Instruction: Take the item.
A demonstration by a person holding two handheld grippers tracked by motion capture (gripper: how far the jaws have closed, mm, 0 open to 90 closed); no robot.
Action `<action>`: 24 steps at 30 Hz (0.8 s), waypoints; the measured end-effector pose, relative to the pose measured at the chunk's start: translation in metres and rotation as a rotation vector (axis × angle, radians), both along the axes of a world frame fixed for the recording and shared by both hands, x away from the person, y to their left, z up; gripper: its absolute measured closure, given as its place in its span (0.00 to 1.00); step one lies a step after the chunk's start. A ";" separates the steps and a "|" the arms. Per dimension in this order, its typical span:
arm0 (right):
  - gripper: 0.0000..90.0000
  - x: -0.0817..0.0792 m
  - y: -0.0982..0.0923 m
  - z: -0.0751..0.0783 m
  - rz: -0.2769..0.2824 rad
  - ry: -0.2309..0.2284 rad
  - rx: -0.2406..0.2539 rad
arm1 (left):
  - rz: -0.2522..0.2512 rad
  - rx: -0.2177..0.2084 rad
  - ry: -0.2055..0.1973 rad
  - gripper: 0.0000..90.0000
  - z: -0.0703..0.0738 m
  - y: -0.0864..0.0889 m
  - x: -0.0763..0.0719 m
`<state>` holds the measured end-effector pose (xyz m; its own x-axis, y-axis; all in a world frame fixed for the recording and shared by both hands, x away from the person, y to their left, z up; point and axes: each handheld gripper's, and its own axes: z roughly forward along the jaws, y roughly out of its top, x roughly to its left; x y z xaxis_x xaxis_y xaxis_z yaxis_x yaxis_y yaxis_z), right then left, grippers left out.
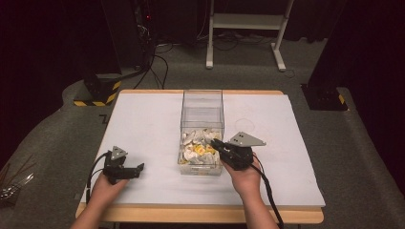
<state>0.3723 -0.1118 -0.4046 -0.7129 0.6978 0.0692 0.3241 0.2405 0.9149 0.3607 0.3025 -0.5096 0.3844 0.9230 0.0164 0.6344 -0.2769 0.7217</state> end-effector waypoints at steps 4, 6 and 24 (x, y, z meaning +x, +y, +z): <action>0.94 -0.001 -0.008 0.005 -0.017 -0.017 0.004 | 0.000 0.002 -0.001 0.09 0.000 0.000 0.000; 0.94 -0.002 -0.012 0.006 -0.027 -0.017 0.008 | 0.000 0.002 -0.001 0.09 0.000 0.000 0.000; 0.94 0.000 -0.046 0.006 -0.131 -0.018 0.009 | -0.001 0.003 -0.001 0.09 0.000 0.000 0.000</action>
<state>0.3721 -0.1582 -0.3985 -0.6172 0.7842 0.0636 0.3354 0.1891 0.9229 0.3607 0.3026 -0.5095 0.3855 0.9225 0.0190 0.6334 -0.2796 0.7215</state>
